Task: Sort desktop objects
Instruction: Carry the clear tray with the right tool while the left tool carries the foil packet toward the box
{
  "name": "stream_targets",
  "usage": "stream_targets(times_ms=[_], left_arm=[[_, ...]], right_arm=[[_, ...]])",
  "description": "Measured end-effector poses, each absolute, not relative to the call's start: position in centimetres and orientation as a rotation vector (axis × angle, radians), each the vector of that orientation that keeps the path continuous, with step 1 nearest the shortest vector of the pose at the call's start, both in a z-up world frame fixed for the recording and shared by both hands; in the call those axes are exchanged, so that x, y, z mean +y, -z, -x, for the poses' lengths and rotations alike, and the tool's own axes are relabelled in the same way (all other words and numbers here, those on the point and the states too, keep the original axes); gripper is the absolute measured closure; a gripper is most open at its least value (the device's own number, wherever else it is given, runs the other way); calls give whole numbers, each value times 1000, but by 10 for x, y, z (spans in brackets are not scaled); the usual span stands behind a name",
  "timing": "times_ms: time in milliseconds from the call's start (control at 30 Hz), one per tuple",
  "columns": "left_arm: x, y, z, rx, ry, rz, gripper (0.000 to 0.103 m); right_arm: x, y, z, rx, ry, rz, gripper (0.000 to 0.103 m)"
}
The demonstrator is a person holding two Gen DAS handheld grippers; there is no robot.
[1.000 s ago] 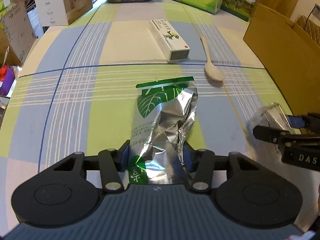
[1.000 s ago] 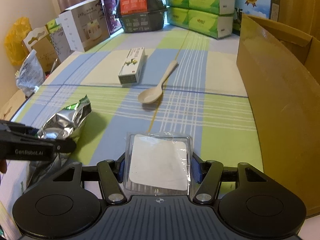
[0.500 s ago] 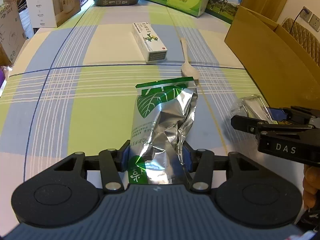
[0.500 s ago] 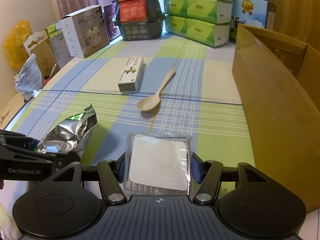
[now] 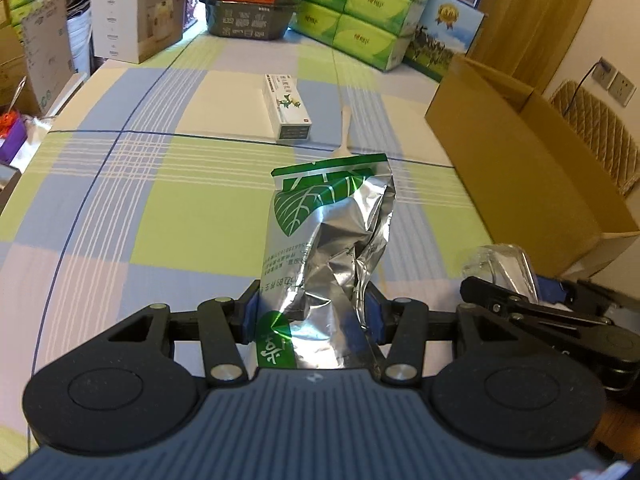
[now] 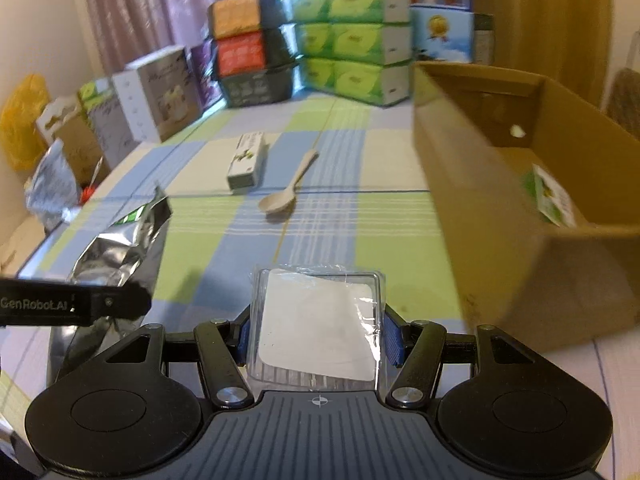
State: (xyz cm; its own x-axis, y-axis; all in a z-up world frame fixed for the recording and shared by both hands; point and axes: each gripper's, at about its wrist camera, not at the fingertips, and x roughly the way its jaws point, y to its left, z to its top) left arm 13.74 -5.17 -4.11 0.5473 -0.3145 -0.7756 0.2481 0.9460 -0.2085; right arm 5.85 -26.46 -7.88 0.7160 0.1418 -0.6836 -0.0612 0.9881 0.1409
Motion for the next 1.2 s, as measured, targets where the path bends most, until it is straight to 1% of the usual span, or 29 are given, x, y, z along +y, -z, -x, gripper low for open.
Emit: stream_targets(times_ms=[233, 533, 867, 1200], left_arm=[[-61, 20, -94, 915, 336, 108, 58], [-79, 0, -52, 885, 352, 118, 58], [-117, -13, -27, 884, 432, 128, 58], [-148, -19, -13, 885, 489, 93, 58]], right_arm=[[-280, 65, -11, 750, -74, -135, 46], [-301, 41, 25, 701, -37, -137, 46], [-336, 23, 50, 682, 25, -145, 46], [-366, 19, 65, 673, 75, -161, 46]])
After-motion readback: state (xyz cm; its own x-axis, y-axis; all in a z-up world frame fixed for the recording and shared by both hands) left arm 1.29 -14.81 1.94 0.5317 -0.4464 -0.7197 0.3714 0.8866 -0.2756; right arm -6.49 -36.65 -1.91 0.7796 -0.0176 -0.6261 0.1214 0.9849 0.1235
